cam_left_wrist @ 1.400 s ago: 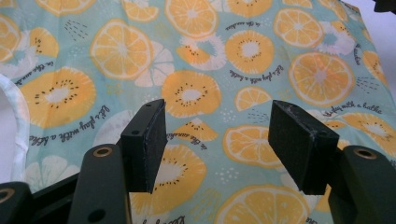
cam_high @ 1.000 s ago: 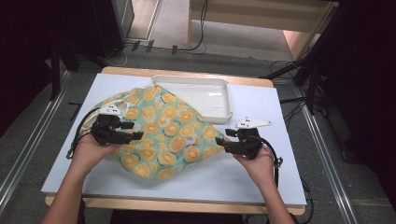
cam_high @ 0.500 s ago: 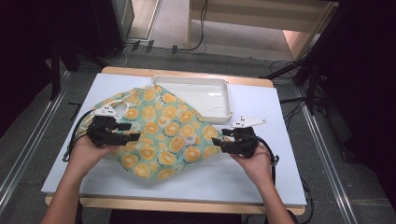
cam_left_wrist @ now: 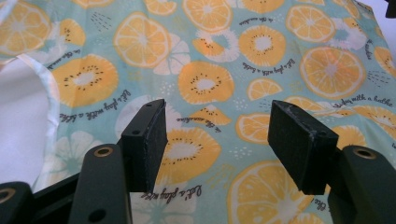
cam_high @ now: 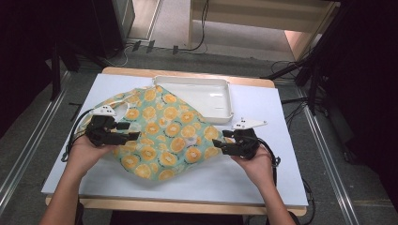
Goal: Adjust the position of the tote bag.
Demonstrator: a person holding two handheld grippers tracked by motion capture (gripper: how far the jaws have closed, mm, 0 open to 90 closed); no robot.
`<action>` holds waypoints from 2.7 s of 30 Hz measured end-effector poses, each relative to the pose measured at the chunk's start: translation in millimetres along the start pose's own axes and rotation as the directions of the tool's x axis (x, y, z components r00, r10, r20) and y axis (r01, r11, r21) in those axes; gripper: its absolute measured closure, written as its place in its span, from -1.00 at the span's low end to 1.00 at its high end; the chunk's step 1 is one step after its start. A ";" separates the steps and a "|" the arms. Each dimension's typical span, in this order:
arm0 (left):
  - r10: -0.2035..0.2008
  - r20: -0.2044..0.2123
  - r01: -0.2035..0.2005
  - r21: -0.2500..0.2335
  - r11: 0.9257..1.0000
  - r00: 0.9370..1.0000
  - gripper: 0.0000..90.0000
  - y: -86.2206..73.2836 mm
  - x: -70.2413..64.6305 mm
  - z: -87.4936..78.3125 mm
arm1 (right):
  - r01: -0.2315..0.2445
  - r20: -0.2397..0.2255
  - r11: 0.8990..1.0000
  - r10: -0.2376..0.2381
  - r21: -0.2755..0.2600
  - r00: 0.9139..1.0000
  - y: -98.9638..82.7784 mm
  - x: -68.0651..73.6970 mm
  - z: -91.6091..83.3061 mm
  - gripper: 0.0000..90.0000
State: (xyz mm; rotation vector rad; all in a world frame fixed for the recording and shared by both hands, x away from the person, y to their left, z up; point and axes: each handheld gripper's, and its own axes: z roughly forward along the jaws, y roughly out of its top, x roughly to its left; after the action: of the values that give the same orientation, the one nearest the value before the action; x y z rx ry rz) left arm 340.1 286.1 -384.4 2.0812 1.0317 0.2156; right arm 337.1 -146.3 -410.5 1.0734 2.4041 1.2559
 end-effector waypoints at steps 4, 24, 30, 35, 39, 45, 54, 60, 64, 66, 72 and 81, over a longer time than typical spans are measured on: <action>-0.012 -0.020 0.012 0.010 1.000 1.000 -0.22 -0.9 3.7 0.2 | 0.007 -0.004 1.000 -0.007 0.004 1.000 0.7 2.6 0.3 -0.02; -0.047 0.000 0.047 0.010 0.999 0.999 -0.37 2.7 20.8 -4.7 | 0.008 -0.007 1.000 -0.008 -0.002 1.000 -0.1 2.5 -1.6 -0.01; -0.062 -0.016 0.062 -0.003 0.998 0.998 -0.36 10.5 30.7 -2.7 | 0.023 -0.014 1.000 -0.023 0.012 1.000 0.0 5.4 2.1 -0.01; -0.075 -0.055 0.075 -0.008 0.997 0.996 -0.32 18.7 45.3 -4.6 | 0.030 -0.017 0.999 -0.030 0.017 0.999 0.1 6.7 3.2 -0.01; -0.094 -0.079 0.094 0.006 0.996 0.992 -0.33 21.9 54.9 -3.9 | 0.030 -0.017 0.999 -0.030 0.019 0.999 0.1 6.9 3.6 -0.01; -0.107 -0.090 0.108 0.011 0.994 0.990 -0.32 29.0 67.7 2.5 | 0.030 -0.016 0.999 -0.030 0.016 0.999 0.1 6.9 3.6 -0.01; -0.134 -0.100 0.142 0.076 0.987 0.986 -0.28 21.9 88.1 32.2 | 0.027 -0.012 0.999 -0.027 0.021 1.000 -0.7 6.0 4.6 -0.01; -0.161 -0.077 0.166 0.062 0.984 0.984 -0.30 19.2 96.0 44.1 | 0.019 -0.008 1.000 -0.018 0.024 1.000 -2.8 5.7 3.8 -0.02; -0.155 -0.075 0.161 0.084 0.983 0.985 -0.34 17.7 98.0 57.2 | 0.016 -0.007 0.999 -0.016 0.034 1.000 -4.9 6.4 3.2 -0.02; -0.146 -0.079 0.153 0.083 0.985 0.986 -0.35 17.7 97.5 62.0 | 0.023 0.003 0.999 -0.023 0.030 1.000 -6.3 7.0 2.0 -0.02; -0.110 -0.080 0.117 0.090 0.989 0.991 -0.37 16.0 98.6 76.2 | 0.021 0.014 0.999 -0.021 0.040 1.000 -10.7 7.9 -0.8 -0.02; -0.071 -0.083 0.081 0.117 0.990 0.994 -0.38 12.9 97.3 87.2 | 0.024 0.024 0.999 -0.025 0.044 0.999 -13.7 8.9 -2.0 -0.02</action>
State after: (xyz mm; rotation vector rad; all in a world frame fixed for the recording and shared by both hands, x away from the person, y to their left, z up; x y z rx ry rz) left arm 451.6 302.6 -451.7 2.1510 1.1958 0.2031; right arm 322.9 -146.4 -418.8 1.0616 2.4295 1.1804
